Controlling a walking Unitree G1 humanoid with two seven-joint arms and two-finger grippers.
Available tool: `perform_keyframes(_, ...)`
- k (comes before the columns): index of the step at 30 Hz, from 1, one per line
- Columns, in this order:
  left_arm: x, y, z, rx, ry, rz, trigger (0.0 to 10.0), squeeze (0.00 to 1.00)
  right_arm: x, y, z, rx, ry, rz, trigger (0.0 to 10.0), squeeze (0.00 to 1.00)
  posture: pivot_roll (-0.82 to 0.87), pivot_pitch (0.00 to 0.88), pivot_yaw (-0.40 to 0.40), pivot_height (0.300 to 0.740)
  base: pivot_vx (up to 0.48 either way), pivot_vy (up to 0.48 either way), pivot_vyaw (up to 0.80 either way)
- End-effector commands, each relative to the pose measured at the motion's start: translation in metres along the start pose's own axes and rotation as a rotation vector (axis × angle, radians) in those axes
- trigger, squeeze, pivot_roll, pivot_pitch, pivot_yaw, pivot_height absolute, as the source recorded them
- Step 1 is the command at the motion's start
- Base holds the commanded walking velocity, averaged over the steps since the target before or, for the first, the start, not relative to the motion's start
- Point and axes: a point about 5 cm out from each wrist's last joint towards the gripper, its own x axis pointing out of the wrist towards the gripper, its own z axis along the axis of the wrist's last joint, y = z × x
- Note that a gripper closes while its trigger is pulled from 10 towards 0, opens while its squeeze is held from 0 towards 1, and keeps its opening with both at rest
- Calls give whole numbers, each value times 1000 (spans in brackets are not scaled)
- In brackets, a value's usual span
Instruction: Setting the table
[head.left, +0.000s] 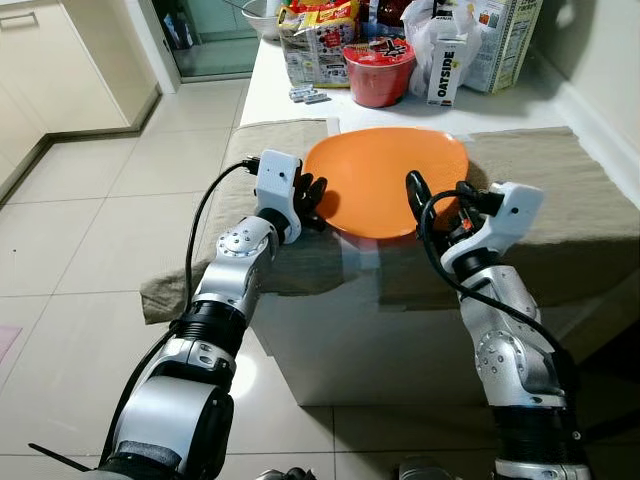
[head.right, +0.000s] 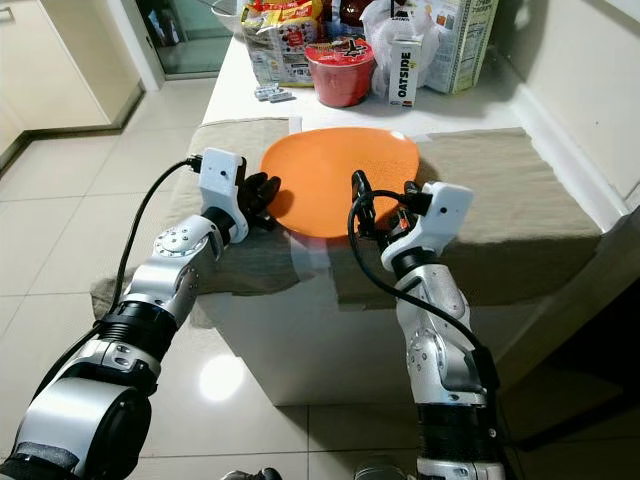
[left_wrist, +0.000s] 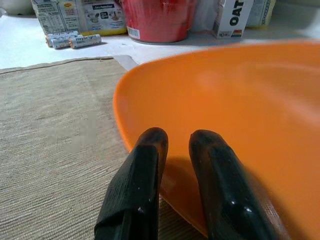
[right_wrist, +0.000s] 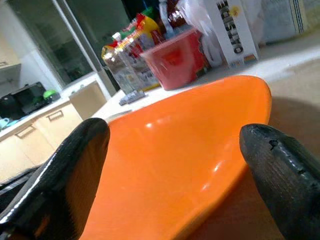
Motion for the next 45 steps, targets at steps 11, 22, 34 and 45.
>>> perform_keyframes(11,-10,5,-32,-41,128,20,10000,0,9,1,21,-16,-77,14,10000,0,-291,28,104,740,0,0,0)
perform_keyframes(22,-10,1,-38,-52,144,16,10000,0,8,-11,67,-106,-210,-1,10000,0,-309,14,103,740,0,0,0)
perform_keyframes(34,-8,0,-36,-61,140,12,10000,0,-4,-48,50,-62,-145,-161,10000,0,-311,7,105,740,0,0,0)
perform_keyframes(45,-9,-1,-36,-55,140,3,10000,0,4,-27,2,142,26,-73,10000,0,-297,19,111,740,0,0,0)
